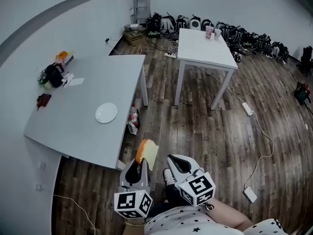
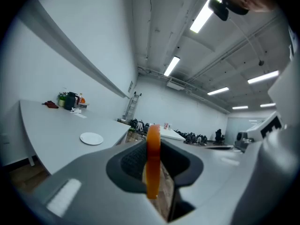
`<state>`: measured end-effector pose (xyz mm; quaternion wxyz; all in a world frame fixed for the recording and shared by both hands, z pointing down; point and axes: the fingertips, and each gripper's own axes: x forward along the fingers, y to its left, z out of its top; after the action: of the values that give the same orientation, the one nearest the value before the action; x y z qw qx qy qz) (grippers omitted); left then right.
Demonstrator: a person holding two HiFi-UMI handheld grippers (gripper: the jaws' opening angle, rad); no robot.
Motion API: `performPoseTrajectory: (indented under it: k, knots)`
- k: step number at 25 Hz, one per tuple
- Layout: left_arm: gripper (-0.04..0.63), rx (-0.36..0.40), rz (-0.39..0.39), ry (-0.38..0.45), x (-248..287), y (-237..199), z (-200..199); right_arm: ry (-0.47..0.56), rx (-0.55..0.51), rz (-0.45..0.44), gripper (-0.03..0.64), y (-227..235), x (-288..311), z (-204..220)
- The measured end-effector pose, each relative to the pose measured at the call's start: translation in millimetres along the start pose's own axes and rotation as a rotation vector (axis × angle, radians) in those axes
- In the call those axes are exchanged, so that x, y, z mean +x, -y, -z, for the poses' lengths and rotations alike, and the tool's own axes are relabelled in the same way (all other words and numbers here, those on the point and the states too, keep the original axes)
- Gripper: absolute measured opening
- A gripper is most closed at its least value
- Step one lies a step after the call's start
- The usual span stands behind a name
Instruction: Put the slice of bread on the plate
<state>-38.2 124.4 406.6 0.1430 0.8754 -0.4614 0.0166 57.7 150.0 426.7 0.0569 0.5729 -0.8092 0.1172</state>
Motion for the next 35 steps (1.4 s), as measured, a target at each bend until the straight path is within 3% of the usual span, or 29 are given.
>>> performPoseTrajectory:
  k: [7, 21, 28, 35]
  knots:
    - [0.087, 0.007, -0.081, 0.022, 26, -42, -14, 0.0, -0.012, -0.099, -0.002, 0, 61, -16]
    - [0.087, -0.002, -0.198, 0.059, 151, -139, -66, -0.008, -0.086, -0.277, -0.002, 38, 237, -85]
    - [0.087, -0.068, -0.288, 0.056, 192, -201, -64, -0.041, -0.137, -0.385, -0.002, 33, 306, -85]
    - [0.088, -0.178, -0.372, 0.069, 208, -257, -64, -0.097, -0.131, -0.424, -0.002, 31, 345, -79]
